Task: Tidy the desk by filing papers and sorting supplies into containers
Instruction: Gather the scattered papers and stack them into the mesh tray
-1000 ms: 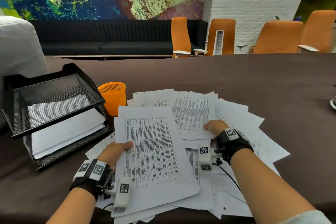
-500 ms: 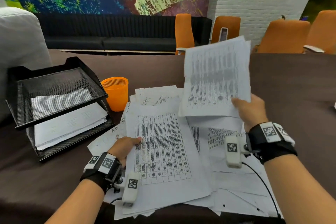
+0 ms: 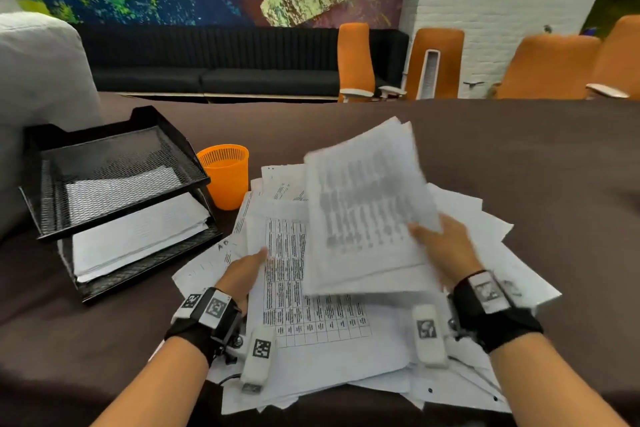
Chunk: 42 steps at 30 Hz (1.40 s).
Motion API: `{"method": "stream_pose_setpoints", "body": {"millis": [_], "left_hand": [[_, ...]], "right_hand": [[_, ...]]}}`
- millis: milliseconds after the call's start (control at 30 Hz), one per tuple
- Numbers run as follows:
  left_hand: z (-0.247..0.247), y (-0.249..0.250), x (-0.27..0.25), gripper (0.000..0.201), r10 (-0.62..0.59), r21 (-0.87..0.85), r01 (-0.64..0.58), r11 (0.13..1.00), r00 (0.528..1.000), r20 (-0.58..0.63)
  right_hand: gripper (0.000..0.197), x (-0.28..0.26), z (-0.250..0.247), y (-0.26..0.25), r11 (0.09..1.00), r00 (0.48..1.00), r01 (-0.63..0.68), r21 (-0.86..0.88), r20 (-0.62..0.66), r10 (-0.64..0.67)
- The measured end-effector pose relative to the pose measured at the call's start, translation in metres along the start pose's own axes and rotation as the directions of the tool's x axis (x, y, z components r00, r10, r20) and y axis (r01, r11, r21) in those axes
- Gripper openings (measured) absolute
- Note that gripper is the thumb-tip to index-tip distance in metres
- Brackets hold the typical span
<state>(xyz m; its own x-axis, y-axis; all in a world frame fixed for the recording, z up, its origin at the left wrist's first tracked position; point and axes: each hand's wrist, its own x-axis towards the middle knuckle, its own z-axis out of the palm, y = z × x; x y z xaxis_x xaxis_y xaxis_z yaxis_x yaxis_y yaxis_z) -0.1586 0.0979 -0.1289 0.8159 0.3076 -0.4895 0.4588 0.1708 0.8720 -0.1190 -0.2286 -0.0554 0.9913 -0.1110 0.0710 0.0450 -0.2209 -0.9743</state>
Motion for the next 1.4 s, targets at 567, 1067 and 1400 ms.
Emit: {"method": "stream_pose_setpoints", "body": {"millis": [567,1067,1400], "left_hand": [[0.041,0.086,-0.112,0.021,0.593,-0.217,-0.552,0.805,0.763,0.257],[0.057,0.092,-0.11,0.059,0.689,-0.243,-0.645,0.725,0.679,0.253],[0.053,0.089,-0.106,0.06,0.717,-0.34,-0.633,0.695,0.646,0.264]], "right_hand": [[0.047,-0.011,-0.007,-0.081,0.954,0.894,-0.01,0.3,0.43,-0.126],[0.065,-0.003,-0.018,-0.089,0.925,0.854,0.15,0.349,0.425,-0.299],[0.045,-0.007,-0.015,-0.095,0.933,0.864,0.205,0.294,0.393,-0.314]]}}
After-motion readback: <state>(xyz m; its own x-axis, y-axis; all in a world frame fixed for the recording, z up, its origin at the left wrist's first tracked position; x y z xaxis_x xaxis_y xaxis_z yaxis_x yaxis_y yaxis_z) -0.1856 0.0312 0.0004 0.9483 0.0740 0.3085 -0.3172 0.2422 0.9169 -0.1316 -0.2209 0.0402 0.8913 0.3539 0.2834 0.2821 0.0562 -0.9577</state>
